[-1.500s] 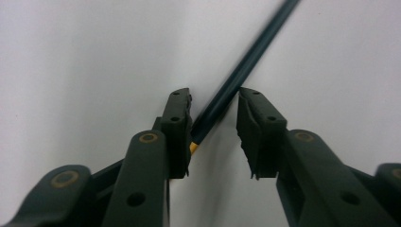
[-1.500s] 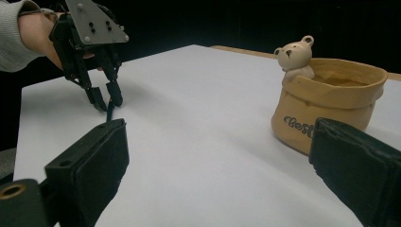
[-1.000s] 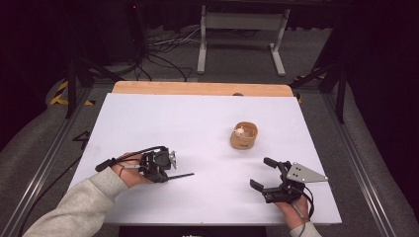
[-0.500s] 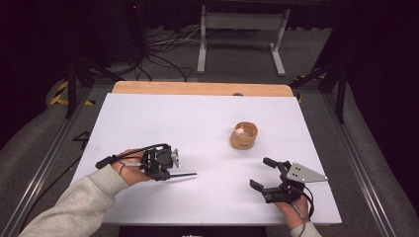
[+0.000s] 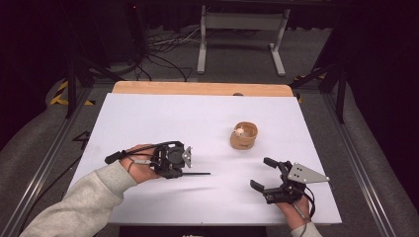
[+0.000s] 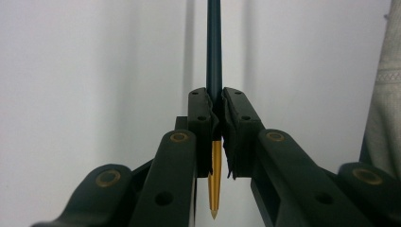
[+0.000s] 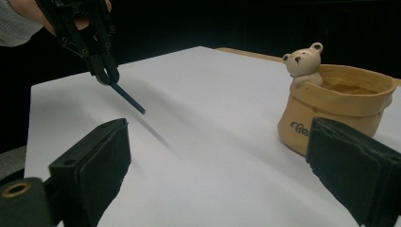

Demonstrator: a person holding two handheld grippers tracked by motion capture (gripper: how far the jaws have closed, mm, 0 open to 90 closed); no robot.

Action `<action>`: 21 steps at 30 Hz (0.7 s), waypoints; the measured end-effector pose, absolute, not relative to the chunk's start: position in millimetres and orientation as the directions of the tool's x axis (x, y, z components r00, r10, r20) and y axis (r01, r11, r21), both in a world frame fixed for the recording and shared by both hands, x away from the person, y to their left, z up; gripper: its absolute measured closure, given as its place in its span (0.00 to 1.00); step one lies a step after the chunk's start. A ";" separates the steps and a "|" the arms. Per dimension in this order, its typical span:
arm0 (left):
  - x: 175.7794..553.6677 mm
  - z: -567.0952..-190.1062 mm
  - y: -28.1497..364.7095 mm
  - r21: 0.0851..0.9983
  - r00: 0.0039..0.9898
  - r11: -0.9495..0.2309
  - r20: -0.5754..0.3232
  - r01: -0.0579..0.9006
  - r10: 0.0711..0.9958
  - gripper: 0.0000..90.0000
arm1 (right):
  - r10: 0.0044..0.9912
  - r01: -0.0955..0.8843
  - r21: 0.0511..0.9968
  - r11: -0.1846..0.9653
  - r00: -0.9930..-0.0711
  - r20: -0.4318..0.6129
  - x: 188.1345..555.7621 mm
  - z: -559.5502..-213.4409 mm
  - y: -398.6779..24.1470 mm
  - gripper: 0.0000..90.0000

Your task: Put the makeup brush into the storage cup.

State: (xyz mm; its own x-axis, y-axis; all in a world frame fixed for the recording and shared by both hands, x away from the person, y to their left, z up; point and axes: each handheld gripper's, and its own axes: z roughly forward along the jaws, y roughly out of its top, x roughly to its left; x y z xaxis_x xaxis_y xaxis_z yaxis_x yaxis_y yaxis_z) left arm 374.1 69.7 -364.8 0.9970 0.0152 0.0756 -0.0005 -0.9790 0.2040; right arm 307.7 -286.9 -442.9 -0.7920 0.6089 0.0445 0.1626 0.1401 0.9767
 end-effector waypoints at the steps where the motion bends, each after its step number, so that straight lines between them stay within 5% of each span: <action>1: 372.4 -364.6 67.6 0.220 0.997 -0.975 0.071 0.006 0.022 0.92 | 0.607 0.160 0.977 0.142 -0.794 0.042 307.2 -442.3 -286.5 0.09; 21: 359.5 -356.9 28.0 0.262 0.995 -0.961 0.067 -0.086 -0.071 0.92 | 0.492 0.111 0.970 0.217 -0.871 -0.011 305.4 -432.1 -263.2 0.14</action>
